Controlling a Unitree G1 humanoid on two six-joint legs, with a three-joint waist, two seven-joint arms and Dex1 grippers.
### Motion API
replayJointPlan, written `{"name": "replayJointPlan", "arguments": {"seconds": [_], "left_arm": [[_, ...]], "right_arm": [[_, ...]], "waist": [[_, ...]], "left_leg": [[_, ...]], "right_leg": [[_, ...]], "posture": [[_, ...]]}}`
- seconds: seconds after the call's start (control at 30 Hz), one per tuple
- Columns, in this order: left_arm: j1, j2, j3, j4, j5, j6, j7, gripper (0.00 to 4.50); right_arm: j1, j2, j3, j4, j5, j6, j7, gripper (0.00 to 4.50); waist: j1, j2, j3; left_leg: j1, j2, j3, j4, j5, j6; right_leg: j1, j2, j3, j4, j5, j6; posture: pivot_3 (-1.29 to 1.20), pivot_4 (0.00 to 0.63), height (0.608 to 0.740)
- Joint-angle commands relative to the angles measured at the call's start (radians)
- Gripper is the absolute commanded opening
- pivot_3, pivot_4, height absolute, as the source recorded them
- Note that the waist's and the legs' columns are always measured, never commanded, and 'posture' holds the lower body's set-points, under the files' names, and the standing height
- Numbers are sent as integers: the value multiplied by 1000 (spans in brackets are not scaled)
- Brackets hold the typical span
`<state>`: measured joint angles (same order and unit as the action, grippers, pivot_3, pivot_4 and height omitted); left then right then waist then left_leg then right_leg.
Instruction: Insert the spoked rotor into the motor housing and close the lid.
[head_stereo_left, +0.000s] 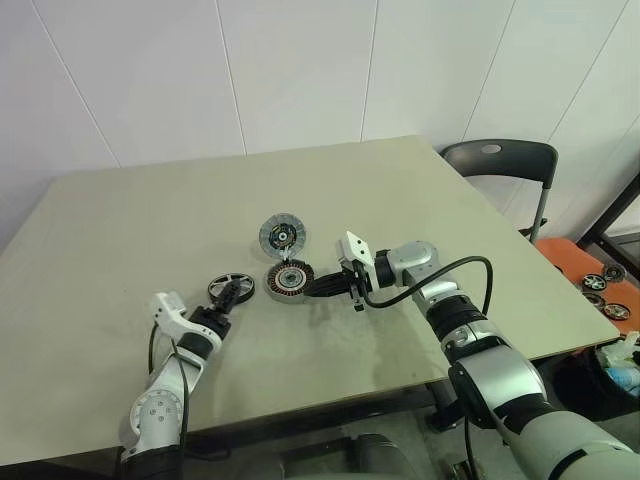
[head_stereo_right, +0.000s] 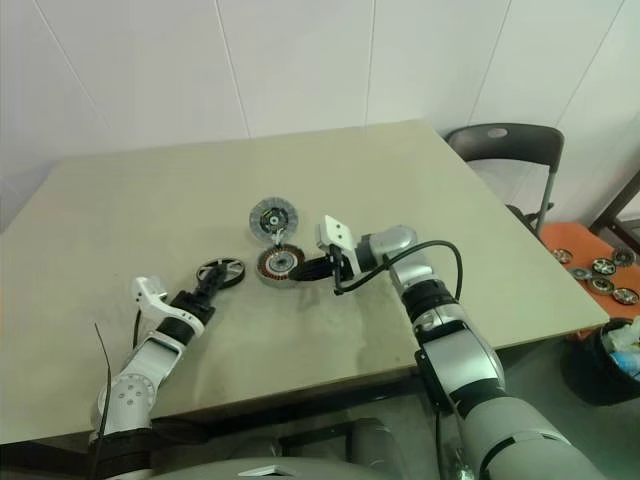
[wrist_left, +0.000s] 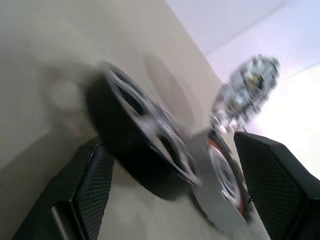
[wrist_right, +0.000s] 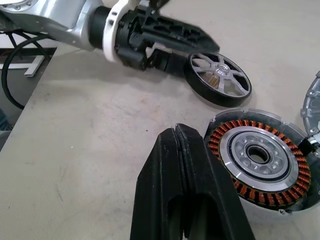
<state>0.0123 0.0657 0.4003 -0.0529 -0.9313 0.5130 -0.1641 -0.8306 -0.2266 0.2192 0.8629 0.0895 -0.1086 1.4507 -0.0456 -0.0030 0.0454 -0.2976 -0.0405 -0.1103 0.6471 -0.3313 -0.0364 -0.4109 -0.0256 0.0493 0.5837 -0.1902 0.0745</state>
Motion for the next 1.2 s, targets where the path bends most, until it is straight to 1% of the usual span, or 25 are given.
{"name": "replayJointPlan", "arguments": {"seconds": [0.03, 0.2, 0.43, 0.77, 0.87, 0.9, 0.93, 0.97, 1.0, 1.03, 1.2], "left_arm": [[0, 3, 33, -7, 9, -33, 5, 3099], [-1, 7, 22, -10, 10, -14, 5, 1500], [-3, 4, -10, -23, -4, 21, -27, 1500], [-8, -3, -22, -39, -22, 40, -52, 1500], [-12, -4, -15, -32, -5, 33, -39, 1500], [-13, -1, -10, -27, 0, 30, -39, 1120], [-13, 2, -6, -24, 3, 28, -38, 1001], [-13, 3, -1, -24, 1, 27, -37, 732], [-12, 3, 3, -27, -7, 30, -37, 579], [-7, 6, 1, -41, -20, 41, -47, 478], [10, 20, 8, -71, -68, 69, -63, 478]], "right_arm": [[-23, -1, -6, -7, 0, -15, -2, 0], [-21, 0, -5, -7, -6, -18, -3, 0], [-18, 2, -1, -22, -9, -8, -13, 0], [1, -1, 5, -55, -6, 15, -19, 0], [6, -3, 5, -63, -6, 18, -21, 0], [7, -3, 6, -65, -7, 18, -22, 0], [8, -3, 6, -66, -7, 17, -23, 0], [8, -3, 7, -66, -7, 17, -24, 0], [8, -3, 7, -66, -7, 16, -25, 0], [9, -3, 7, -67, -7, 16, -26, 0], [10, -2, 9, -66, -6, 14, -30, 0]], "waist": [[2, 0, 0], [3, 0, 0], [3, 0, 0], [3, 0, 0], [3, 0, 0], [3, 0, 0], [3, 0, 0], [3, 0, 0], [2, 0, 0], [-1, 0, 0], [0, 0, 0]], "left_leg": [[0, 0, 0, 0, 0, 0], [-3, -1, 0, 1, 0, 0], [-5, -1, -1, 1, 0, 0], [-5, -1, -1, 1, 0, 0], [-5, -1, -1, 1, 0, 0], [-5, -1, -1, 1, 0, 0], [-5, -1, -1, 1, 0, 0], [-5, -1, -1, 1, 0, 0], [-5, -1, -1, 1, 0, 0], [-5, -1, 0, 1, 0, 0], [-4, 0, 0, 1, 0, 0]], "right_leg": [[0, 0, 0, 0, 0, 0], [0, -1, 0, -3, 0, 0], [-3, -1, 0, -3, 2, 2], [-2, -1, 0, -3, 2, 2], [-3, -1, 0, -3, 2, 2], [-3, -1, 0, -3, 2, 3], [-3, -1, 0, -3, 2, 3], [-2, -1, -1, -2, 2, 2], [-2, -1, -1, -2, 2, 2], [-1, -1, 0, -2, 2, 2], [-1, 0, 0, -2, 0, 0]], "posture": [[0, 0, 740], [0, 0, 740], [0, 0, 740], [0, 0, 740], [0, 0, 740], [0, 0, 740], [0, 0, 740], [0, 0, 740], [0, 0, 740], [0, 0, 740], [0, 0, 740]]}}
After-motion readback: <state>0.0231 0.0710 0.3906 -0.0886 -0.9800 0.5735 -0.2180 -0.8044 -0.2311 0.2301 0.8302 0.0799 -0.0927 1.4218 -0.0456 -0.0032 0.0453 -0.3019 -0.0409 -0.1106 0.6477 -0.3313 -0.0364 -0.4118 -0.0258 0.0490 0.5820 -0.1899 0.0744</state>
